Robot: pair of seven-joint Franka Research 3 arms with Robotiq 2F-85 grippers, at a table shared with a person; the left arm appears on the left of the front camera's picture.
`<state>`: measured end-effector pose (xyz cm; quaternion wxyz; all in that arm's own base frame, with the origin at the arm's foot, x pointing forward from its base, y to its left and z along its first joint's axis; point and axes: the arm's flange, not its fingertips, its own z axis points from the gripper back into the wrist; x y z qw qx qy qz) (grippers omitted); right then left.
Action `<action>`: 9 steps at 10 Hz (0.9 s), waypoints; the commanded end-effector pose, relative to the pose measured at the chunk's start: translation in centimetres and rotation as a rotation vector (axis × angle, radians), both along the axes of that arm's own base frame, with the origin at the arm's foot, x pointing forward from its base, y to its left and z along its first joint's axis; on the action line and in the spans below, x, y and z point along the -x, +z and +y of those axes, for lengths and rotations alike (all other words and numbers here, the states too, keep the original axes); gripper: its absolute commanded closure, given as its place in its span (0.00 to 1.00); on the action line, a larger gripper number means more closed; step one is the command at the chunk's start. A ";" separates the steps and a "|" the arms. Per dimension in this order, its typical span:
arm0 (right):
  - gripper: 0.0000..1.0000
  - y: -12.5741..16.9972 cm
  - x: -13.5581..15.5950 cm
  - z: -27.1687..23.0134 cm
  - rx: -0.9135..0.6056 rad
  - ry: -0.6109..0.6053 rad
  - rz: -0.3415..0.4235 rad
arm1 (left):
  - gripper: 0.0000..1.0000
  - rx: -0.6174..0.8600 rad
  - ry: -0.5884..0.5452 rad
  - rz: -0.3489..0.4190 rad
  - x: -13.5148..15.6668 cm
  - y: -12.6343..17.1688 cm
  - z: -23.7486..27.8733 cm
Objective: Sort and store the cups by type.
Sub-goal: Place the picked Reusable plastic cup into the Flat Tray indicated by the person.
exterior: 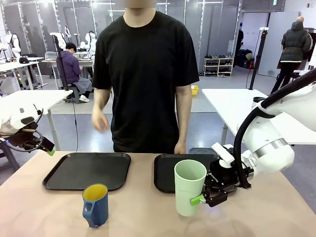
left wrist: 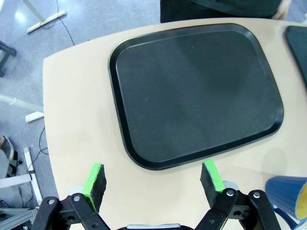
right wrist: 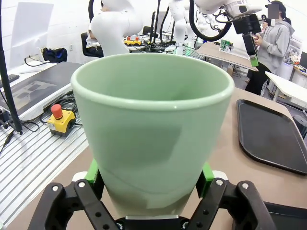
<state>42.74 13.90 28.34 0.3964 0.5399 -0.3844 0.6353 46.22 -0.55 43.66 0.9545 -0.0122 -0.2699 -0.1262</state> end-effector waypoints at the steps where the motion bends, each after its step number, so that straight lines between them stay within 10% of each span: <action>1: 0.51 0.1 -0.2 0.1 -0.009 0.006 -0.002 | 0.00 0.010 0.000 0.001 0.0 0.0 0.2; 9: 0.51 0.1 -0.2 0.1 -0.009 0.006 -0.002 | 0.00 0.010 0.000 0.001 0.0 0.0 0.2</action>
